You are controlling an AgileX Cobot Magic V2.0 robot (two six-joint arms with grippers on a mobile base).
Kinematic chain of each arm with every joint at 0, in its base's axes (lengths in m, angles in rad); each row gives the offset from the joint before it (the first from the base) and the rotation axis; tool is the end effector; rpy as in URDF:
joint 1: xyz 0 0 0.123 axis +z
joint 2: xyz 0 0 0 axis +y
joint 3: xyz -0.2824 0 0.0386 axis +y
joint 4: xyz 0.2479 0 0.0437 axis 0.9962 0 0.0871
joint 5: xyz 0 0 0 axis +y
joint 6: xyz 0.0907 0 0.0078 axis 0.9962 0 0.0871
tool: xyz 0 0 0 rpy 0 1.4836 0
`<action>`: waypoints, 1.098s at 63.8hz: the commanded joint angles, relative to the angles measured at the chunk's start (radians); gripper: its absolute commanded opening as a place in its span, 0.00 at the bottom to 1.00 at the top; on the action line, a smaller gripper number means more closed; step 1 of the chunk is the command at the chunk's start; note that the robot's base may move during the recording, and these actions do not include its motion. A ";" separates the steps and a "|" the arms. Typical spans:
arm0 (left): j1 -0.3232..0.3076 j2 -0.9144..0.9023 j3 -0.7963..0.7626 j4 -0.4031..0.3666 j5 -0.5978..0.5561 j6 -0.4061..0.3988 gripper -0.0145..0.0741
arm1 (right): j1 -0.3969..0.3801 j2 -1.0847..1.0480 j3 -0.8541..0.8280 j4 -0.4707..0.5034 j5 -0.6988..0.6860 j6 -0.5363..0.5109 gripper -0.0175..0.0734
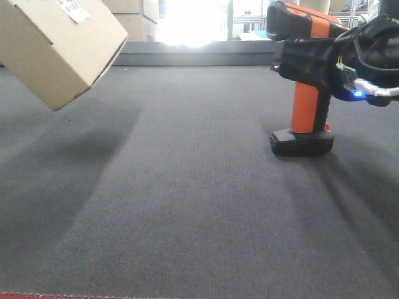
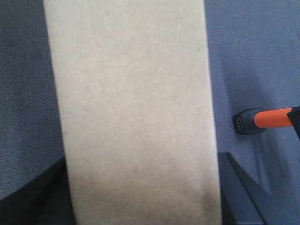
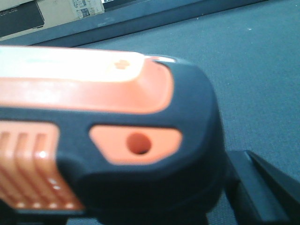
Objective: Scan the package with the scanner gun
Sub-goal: 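Lift the scanner gun and point it at the box's barcode label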
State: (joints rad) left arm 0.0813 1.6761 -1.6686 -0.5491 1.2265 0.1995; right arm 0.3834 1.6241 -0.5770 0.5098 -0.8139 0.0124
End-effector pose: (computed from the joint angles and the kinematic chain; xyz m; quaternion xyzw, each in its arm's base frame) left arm 0.3551 -0.0160 0.3712 0.0199 0.9415 -0.2378 0.2381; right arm 0.2890 0.0818 0.1919 0.1115 0.7660 0.0993 0.6252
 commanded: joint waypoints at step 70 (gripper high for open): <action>-0.006 -0.014 -0.008 -0.015 -0.005 -0.002 0.04 | -0.003 -0.153 -0.047 0.000 0.045 -0.257 0.02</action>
State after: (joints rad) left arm 0.0813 1.6761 -1.6686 -0.5491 1.2265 0.1995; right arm 0.3853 1.5381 -0.5912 0.5118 -0.7501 -0.1721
